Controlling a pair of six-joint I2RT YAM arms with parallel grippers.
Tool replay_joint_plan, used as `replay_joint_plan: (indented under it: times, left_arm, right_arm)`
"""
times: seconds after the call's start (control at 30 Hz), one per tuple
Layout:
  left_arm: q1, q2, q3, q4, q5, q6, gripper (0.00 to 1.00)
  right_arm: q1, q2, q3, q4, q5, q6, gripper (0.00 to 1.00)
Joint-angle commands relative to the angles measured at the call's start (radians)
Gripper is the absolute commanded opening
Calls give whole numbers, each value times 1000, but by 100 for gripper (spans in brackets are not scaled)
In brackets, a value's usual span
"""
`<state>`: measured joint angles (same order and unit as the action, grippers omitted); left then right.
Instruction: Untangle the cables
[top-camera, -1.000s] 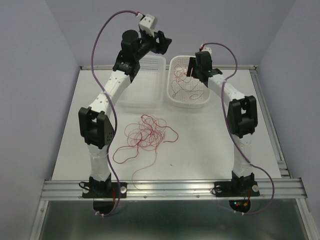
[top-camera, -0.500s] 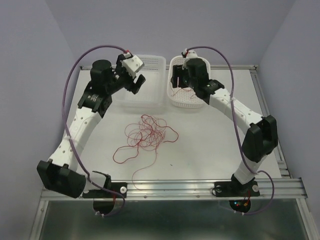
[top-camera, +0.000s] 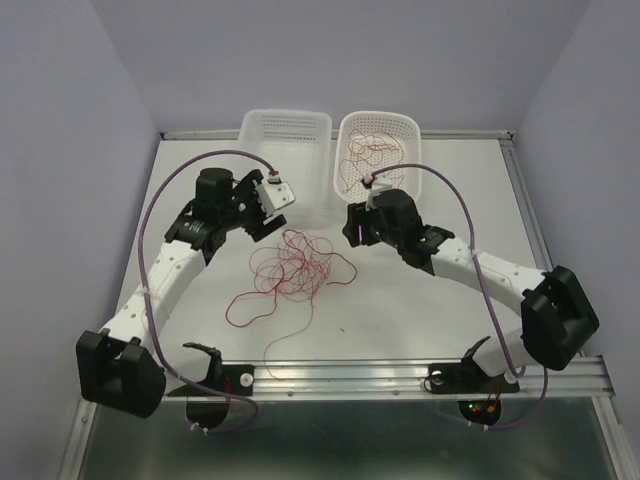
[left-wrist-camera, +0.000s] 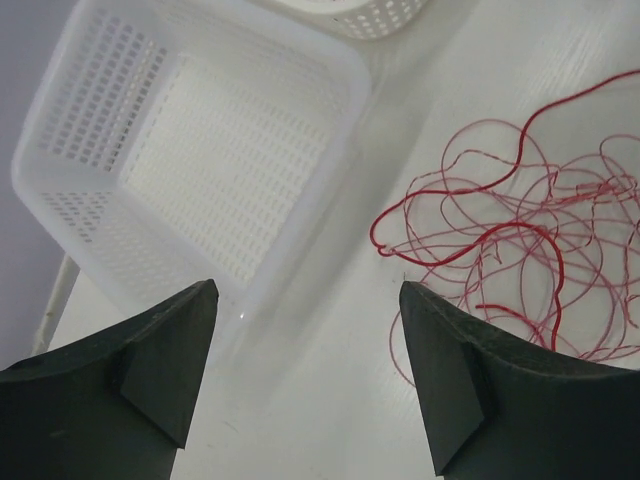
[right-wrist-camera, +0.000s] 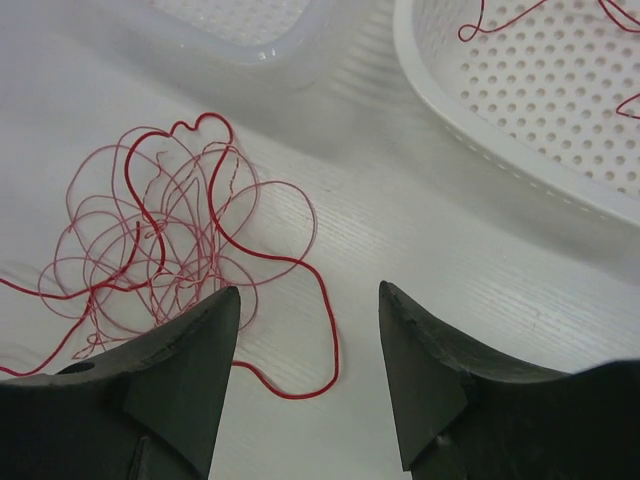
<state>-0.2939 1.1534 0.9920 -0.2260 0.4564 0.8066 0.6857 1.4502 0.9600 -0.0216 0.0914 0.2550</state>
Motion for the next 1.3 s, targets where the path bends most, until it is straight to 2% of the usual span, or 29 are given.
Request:
replay_joint_plan:
  times: [0.0, 0.23, 0.43, 0.53, 0.67, 0.83, 0.87, 0.93, 1.1, 1.27]
  left_arm:
    - [41, 93, 74, -157, 115, 338, 88]
    - [64, 281, 241, -450, 180, 767, 81]
    - [58, 477, 420, -685, 199, 907, 72]
    - [45, 517, 435, -704, 196, 921, 72]
    - [19, 525, 418, -690, 179, 933, 66]
    - [-8, 470, 356, -633, 197, 954, 63]
    - [-16, 456, 329, -616, 192, 956, 58]
    - [-42, 460, 321, -592, 176, 941, 54]
    - [-59, 551, 384, -662, 160, 941, 55]
    - [-73, 585, 370, -613, 146, 918, 55]
  right_arm:
    - [-6, -80, -49, 150, -19, 23, 63]
    - [-6, -135, -99, 166, -24, 29, 65]
    - [-6, -160, -112, 169, -32, 29, 66]
    - [-6, -169, -113, 170, -32, 26, 67]
    - [-6, -189, -124, 170, -22, 26, 67]
    - [-6, -198, -133, 173, -22, 24, 68]
    - [-6, -200, -133, 173, -24, 23, 68]
    - [-6, -197, -132, 176, -25, 23, 68]
    - [-5, -186, -129, 180, -25, 20, 69]
    - [-6, -189, -135, 181, -35, 18, 69]
